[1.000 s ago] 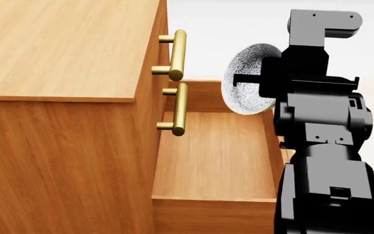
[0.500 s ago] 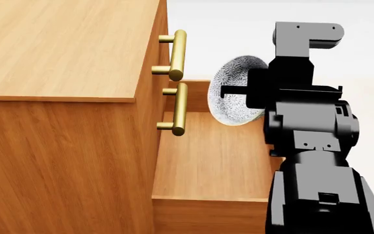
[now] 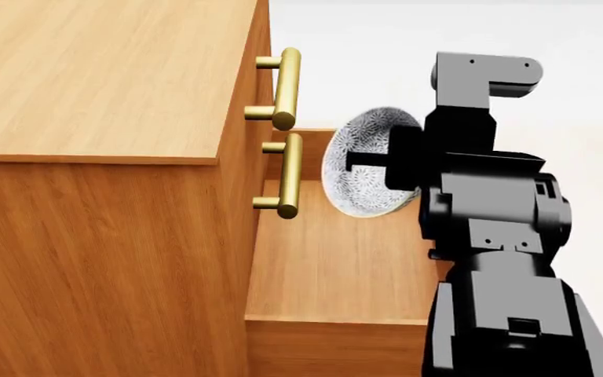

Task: Put the bowl in the bottom drawer of the cabinet and close it.

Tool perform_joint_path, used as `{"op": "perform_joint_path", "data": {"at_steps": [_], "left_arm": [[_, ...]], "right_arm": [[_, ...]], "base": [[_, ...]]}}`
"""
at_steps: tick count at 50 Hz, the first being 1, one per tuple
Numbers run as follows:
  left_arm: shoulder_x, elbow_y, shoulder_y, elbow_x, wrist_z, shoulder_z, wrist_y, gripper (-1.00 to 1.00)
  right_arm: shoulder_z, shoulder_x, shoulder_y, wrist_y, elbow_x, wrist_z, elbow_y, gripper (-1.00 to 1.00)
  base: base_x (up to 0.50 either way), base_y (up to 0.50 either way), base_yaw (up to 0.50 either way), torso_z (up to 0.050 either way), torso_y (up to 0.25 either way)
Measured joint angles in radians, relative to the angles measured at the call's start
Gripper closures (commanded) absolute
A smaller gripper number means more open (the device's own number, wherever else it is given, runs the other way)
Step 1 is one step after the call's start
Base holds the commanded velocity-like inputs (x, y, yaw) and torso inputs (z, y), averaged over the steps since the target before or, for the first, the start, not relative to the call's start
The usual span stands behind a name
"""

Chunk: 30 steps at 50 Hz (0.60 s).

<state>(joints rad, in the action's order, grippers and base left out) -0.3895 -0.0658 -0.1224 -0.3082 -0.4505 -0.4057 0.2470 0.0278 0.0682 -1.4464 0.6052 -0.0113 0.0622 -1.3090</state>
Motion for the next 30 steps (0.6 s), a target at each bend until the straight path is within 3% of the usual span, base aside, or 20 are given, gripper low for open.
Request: {"op": "perform_joint_path", "data": {"at_steps": [30], "left_arm": [[-0.005, -0.009, -0.001, -0.003, -0.005, -0.005, -0.003, -1.0]], "right_arm": [[0.049, -0.004, 0.02, 0.051, 0.008, 0.039, 0.0, 1.0]], "base": [[0.0, 0.0, 0.0, 0.001, 0.0]]}}
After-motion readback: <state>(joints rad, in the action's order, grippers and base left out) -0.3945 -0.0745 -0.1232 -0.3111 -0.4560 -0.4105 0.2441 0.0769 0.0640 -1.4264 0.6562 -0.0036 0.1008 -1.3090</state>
